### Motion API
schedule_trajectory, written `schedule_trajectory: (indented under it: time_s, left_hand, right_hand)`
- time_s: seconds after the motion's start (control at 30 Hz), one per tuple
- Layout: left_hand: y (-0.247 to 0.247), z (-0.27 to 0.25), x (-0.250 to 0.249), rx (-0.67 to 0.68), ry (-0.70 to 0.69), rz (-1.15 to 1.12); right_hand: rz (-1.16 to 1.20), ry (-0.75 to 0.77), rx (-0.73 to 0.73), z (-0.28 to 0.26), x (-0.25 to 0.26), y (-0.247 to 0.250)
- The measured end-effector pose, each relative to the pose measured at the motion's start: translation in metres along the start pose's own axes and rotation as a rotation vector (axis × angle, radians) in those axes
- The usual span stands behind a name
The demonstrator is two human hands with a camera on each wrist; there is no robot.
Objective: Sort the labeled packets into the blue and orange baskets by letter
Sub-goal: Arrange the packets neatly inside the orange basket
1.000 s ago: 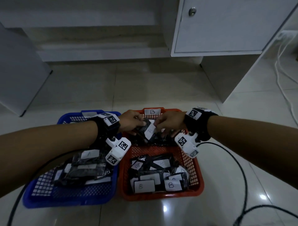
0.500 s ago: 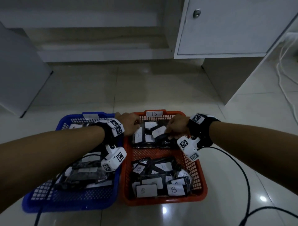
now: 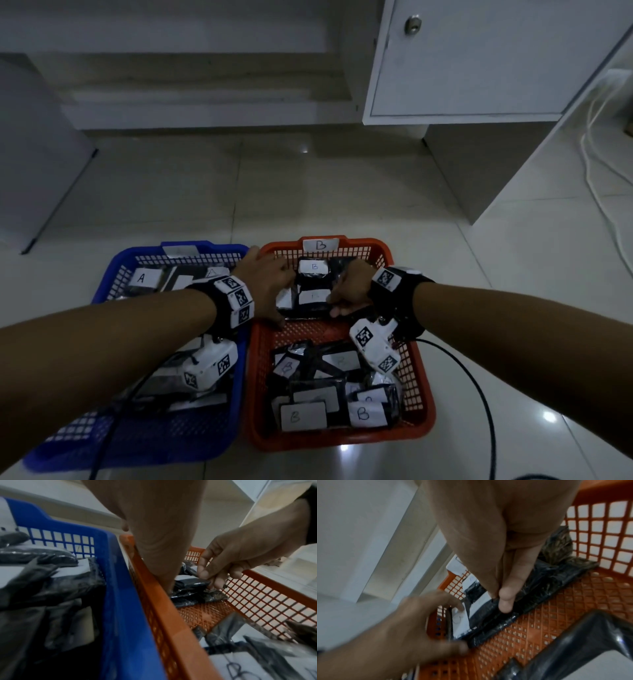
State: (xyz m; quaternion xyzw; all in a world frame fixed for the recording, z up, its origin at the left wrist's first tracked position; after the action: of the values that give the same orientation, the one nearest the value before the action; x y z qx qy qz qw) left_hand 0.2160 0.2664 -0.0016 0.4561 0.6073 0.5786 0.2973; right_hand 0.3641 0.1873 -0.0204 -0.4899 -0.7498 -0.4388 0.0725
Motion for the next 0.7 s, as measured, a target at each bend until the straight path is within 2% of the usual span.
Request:
schedule_trajectory:
  time_s: [0.07, 0.17, 0.27, 0.47, 0.7]
  left_hand:
    - [0.001, 0.004, -0.001, -0.018, -0.011, -0.016]
    - [0.003, 0.007, 0.000, -0.007, 0.038, -0.021]
    - [0.001, 0.007, -0.001, 0.002, 0.066, -0.057]
    - [-0.002, 0.008, 0.009, 0.006, 0.130, -0.186]
    - [0.003, 0.011, -0.002, 0.035, 0.124, -0.039]
  right_hand:
    - [-0.050, 0.038, -0.026, -0.001, 0.007, 0.000]
    - [-0.253, 0.124, -0.117, -0.007, 0.019, 0.002]
    - [-0.236, 0.186, -0.171, -0.006, 0.025, 0.000]
    - [-0.430, 0.263, -0.132, -0.005, 0.025, -0.008]
    - [-0.494, 0.277, -0.160, -0.004, 0.018, -0.004]
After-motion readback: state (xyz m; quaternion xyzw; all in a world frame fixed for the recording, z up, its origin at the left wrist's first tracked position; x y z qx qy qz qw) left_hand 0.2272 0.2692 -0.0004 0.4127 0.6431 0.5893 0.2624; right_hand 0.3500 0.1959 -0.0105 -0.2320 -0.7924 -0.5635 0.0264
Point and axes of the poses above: each hand's wrist, its own z-axis towards the middle knuckle, its own y-axis out of the back of the hand, x = y × z, the point moved 8 cm from there along z, towards the middle knuckle, and after that the axes turned 9 degrees about -x, right-handed, at the moved point
